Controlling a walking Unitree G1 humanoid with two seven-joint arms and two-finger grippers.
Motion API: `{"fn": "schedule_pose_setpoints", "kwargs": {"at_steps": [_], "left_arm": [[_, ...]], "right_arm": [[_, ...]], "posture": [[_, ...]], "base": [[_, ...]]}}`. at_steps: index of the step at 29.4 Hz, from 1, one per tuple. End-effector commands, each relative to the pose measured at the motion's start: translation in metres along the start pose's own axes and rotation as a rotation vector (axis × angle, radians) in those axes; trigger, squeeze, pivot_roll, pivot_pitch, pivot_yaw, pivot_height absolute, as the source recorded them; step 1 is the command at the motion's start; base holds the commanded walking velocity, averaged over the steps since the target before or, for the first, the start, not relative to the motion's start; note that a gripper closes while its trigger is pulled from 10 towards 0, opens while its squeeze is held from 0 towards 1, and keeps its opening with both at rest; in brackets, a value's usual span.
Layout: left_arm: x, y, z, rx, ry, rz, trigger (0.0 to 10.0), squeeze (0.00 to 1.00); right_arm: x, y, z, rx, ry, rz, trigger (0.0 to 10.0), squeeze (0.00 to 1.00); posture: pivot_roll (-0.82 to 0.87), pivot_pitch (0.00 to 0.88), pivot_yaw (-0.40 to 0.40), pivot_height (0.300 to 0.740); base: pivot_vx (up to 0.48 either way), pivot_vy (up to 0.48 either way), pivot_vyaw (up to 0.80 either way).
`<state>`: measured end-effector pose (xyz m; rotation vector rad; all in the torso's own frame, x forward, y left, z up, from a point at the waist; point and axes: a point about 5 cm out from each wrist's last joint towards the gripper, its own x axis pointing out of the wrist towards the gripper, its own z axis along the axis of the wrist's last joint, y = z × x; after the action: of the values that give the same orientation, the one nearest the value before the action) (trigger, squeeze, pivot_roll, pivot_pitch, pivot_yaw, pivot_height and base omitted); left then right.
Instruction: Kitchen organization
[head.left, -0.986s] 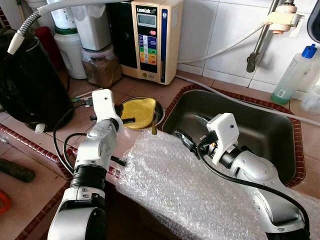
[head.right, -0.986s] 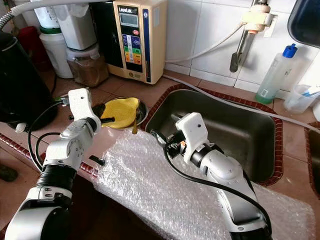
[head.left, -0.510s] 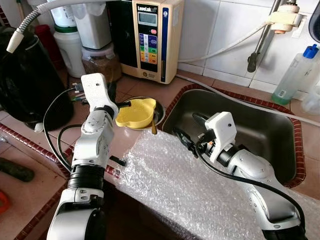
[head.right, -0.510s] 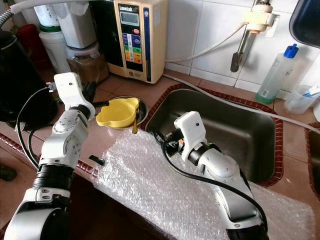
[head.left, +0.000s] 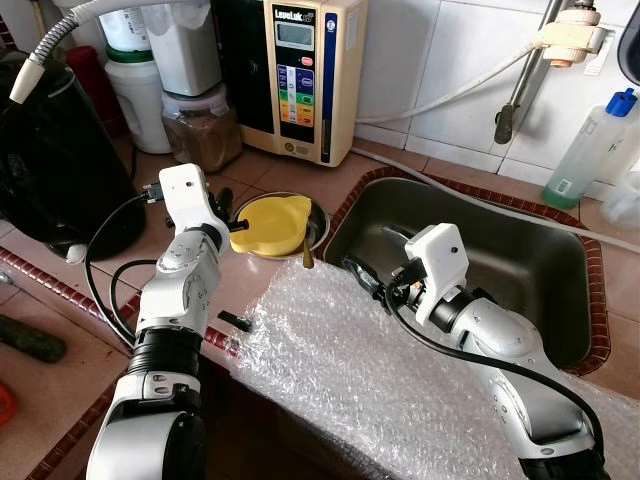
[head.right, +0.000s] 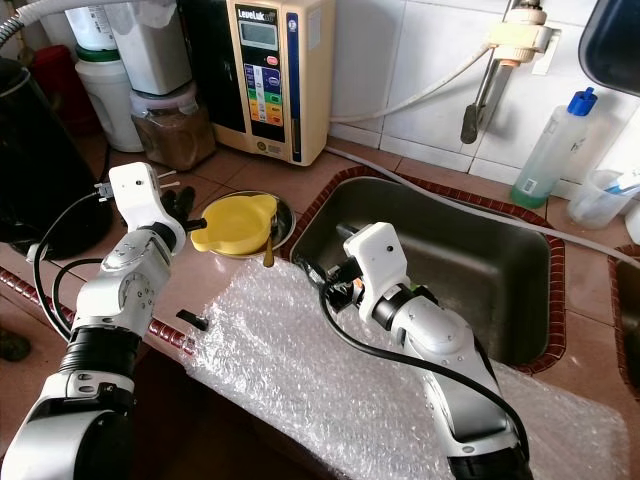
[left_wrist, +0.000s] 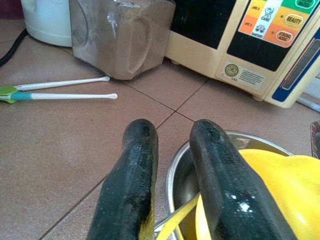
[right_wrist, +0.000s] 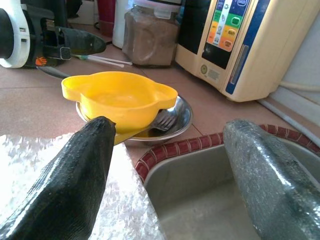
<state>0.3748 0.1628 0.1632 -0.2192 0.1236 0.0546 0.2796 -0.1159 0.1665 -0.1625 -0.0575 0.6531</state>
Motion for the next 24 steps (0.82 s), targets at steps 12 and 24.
{"fn": "schedule_pose_setpoints", "kwargs": {"at_steps": [12, 24], "left_arm": [[0.003, 0.004, 0.008, -0.002, -0.011, 0.007, 10.0, 1.00], [0.007, 0.013, -0.003, -0.025, 0.074, 0.061, 10.0, 1.00]], "right_arm": [[0.002, 0.001, -0.003, -0.024, 0.010, 0.013, 10.0, 0.00], [0.006, 0.004, -0.003, -0.025, 0.003, 0.021, 10.0, 0.00]], "posture": [[-0.01, 0.000, 0.011, 0.740], [0.01, 0.000, 0.015, 0.740]], "base": [[0.000, 0.000, 0.00], [0.000, 0.000, 0.00]]}}
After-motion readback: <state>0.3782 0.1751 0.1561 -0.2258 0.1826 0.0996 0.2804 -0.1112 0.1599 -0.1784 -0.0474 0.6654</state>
